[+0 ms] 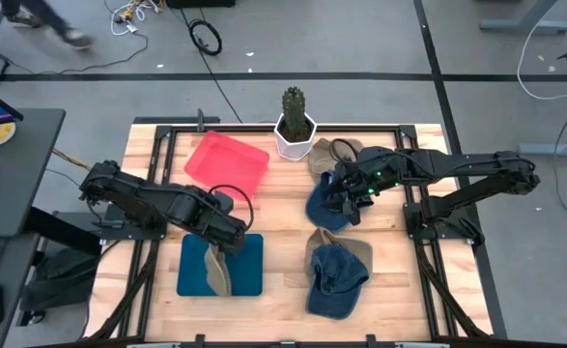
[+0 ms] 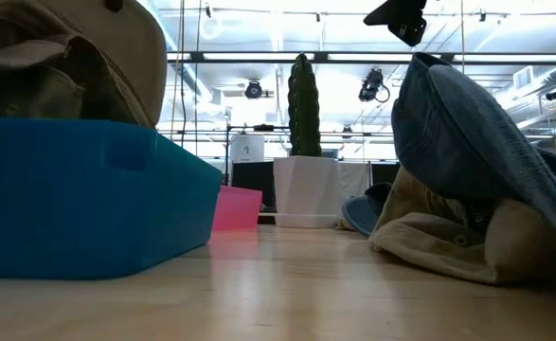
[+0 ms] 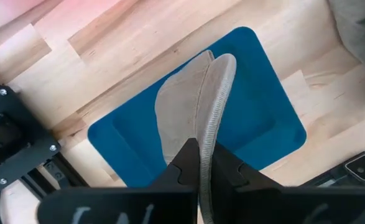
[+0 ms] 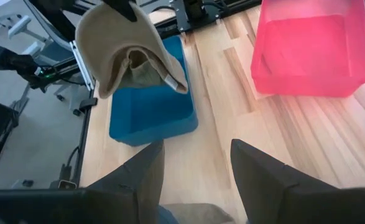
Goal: Pick & Place hat
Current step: Put the middle brown cap into the blue bin
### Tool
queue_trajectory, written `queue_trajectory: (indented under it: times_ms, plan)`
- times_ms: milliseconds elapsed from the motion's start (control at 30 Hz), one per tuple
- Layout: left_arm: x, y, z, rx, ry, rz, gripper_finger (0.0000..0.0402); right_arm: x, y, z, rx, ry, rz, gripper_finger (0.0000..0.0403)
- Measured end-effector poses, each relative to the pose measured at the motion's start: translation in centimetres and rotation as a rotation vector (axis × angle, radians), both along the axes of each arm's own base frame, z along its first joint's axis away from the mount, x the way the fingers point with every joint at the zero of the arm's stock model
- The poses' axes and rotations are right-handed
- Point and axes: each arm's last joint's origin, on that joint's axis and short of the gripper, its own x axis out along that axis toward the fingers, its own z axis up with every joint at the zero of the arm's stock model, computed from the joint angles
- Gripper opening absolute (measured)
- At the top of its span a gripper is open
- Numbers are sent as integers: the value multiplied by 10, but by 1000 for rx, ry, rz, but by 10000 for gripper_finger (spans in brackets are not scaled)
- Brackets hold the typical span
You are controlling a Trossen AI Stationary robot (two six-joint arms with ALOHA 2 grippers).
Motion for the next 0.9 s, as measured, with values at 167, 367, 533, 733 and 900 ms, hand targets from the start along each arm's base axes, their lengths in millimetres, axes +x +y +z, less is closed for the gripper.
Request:
queue_trajectory:
  times_ms: [167,367,533,733,900]
  plan:
    - [-6,-9,-23,12,95,2,11,0,0,0,0,0,0,187]
    - [-16,-21,-44,29,175,24,11,0,0,0,0,-1,0,187]
    - [-20,-26,-52,97,166,61,11,0,0,0,0,-1,0,187]
    - [-17,-22,-47,121,131,83,18,0,0,0,0,-1,0,187]
    - [-15,-20,-46,210,73,90,11,0,0,0,0,-1,0,187]
